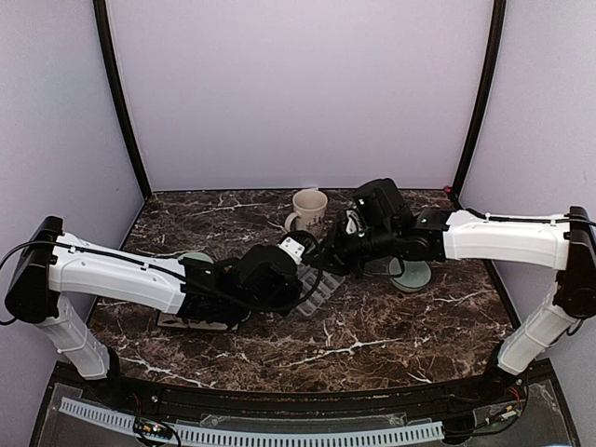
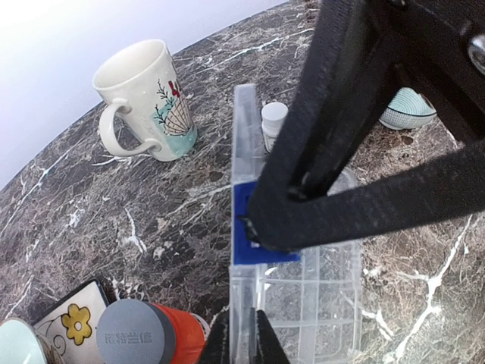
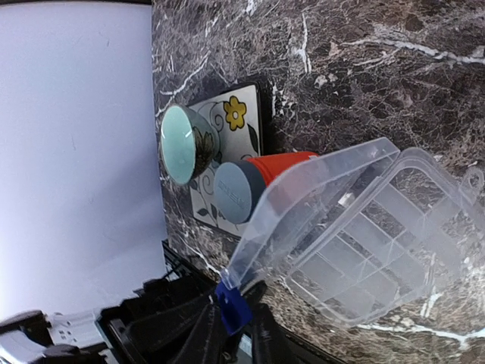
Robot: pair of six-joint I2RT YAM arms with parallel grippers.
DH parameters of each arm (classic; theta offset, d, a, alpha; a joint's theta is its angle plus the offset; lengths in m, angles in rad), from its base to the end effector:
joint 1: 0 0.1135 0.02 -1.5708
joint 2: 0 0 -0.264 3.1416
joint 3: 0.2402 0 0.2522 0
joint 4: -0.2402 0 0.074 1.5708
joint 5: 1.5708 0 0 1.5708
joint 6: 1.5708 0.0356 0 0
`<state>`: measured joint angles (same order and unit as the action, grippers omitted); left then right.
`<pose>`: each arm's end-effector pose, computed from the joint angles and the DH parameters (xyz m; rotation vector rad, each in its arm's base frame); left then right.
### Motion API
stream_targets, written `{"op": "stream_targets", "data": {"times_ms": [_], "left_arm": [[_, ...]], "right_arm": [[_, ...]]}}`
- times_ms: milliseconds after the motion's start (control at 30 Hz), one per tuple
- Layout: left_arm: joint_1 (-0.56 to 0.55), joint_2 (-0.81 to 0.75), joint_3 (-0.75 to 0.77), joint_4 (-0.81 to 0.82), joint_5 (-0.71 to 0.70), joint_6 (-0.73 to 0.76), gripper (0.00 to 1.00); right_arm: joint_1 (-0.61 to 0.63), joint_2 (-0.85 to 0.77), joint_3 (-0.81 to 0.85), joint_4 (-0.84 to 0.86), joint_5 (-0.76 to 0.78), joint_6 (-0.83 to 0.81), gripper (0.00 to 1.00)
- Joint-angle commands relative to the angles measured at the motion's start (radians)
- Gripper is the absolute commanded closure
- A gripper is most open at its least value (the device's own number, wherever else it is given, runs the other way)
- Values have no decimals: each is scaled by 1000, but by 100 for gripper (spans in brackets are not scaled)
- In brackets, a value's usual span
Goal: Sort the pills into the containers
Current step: Pass from the right arm to the left
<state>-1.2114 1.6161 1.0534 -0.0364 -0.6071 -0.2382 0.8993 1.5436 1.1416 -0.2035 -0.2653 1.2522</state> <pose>0.1444 -0.3265 0.2391 0.6534 1.9542 -0.2350 0.2110 0.2805 0.2751 0.2745 2.5639 1.3491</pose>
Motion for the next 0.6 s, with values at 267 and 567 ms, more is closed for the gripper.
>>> {"op": "stream_targets", "data": {"times_ms": [267, 567], "left_arm": [[1, 17, 18, 35, -34, -3, 100], [16, 52, 39, 47, -6, 12, 100]], "right_arm": [[-13, -75, -45, -24, 35, -89, 51], [-14, -160, -91, -96, 105, -163, 48]]}}
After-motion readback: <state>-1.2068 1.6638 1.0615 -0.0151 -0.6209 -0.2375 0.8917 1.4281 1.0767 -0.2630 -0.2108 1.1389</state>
